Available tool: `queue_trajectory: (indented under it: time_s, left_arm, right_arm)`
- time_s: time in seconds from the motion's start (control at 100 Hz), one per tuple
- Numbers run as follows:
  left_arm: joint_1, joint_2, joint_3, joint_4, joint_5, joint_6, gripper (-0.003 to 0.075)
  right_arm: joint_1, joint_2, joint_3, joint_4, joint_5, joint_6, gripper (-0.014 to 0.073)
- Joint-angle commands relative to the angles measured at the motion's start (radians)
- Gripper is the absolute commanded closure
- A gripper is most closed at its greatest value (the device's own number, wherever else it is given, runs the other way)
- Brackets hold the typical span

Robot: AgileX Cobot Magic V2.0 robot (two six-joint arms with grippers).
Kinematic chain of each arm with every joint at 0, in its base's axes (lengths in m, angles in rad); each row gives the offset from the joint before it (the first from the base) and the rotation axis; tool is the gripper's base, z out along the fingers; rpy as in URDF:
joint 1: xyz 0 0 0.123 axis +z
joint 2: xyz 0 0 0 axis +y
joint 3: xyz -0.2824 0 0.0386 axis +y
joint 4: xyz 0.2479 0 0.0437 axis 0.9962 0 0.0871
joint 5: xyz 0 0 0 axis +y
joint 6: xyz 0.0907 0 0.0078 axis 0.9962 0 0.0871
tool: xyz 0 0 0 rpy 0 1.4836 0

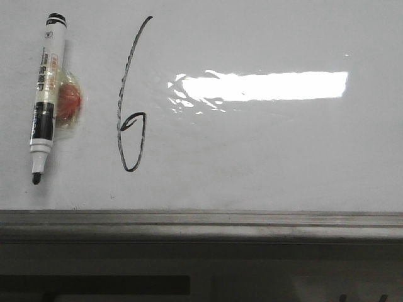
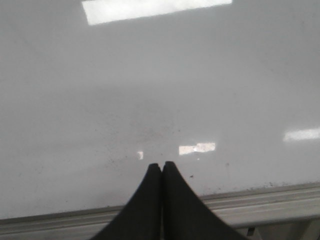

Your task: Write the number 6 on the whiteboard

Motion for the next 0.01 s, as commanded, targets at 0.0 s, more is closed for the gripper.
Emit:
queue_trajectory:
  time_s: [0.0]
  left_arm:
    - [0.003, -0.029, 0.046, 0.0, -0.045, -0.011, 0.0739]
  right_arm:
    - [-0.005, -0.02, 0.024, -0.015, -0.011, 0.0, 0.0658]
